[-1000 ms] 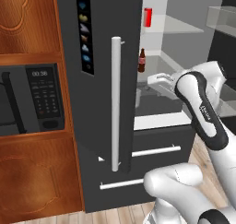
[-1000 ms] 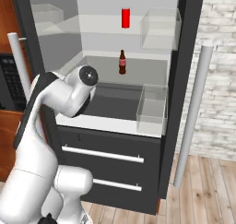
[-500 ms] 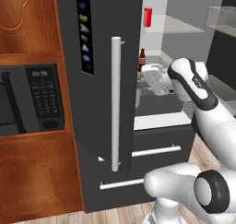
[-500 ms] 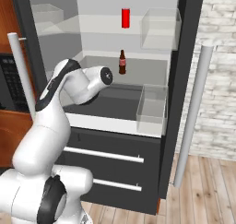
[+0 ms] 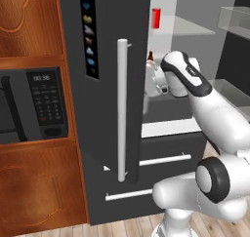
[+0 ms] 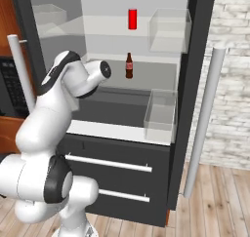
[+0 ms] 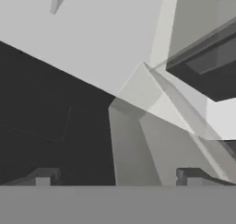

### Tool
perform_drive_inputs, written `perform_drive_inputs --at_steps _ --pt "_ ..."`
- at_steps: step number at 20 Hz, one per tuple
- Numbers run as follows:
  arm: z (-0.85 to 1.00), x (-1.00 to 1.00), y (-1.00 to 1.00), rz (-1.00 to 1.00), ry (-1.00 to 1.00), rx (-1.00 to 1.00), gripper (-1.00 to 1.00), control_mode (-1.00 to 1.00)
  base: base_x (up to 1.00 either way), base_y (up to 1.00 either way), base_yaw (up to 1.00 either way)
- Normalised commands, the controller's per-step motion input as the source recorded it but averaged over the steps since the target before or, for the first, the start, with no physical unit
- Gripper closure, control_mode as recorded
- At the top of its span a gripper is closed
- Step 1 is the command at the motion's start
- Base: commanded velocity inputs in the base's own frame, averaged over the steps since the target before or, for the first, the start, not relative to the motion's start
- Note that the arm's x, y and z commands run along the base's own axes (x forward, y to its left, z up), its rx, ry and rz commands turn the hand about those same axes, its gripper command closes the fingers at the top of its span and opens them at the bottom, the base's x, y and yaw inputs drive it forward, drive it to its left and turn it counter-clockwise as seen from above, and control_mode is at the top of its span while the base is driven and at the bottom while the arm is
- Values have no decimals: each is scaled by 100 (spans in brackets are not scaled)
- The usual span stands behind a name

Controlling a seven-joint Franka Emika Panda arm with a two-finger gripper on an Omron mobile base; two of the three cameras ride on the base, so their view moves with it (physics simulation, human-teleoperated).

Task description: Open the fridge, grab two sodas, and place both sodas inside the bowl with ice on the dining counter.

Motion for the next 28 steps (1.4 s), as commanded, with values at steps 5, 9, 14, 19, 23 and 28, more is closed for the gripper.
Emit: perform_drive_inputs --at_steps 5,9,14,19,23,28 --pt "0 -29 91 10 4 0 -100 -100 0 0 0" --pt "0 -39 94 8 3 0 -100 -100 0 0 0" --pt "0 -41 96 5 1 0 -100 -100 0 0 0" --pt "0 -42 95 2 0 0 -100 -100 0 0 0" --pt "0 -35 88 1 0 0 -100 -100 0 0 0" --pt "0 -10 36 0 -1 -1 -100 -100 0 0 0"
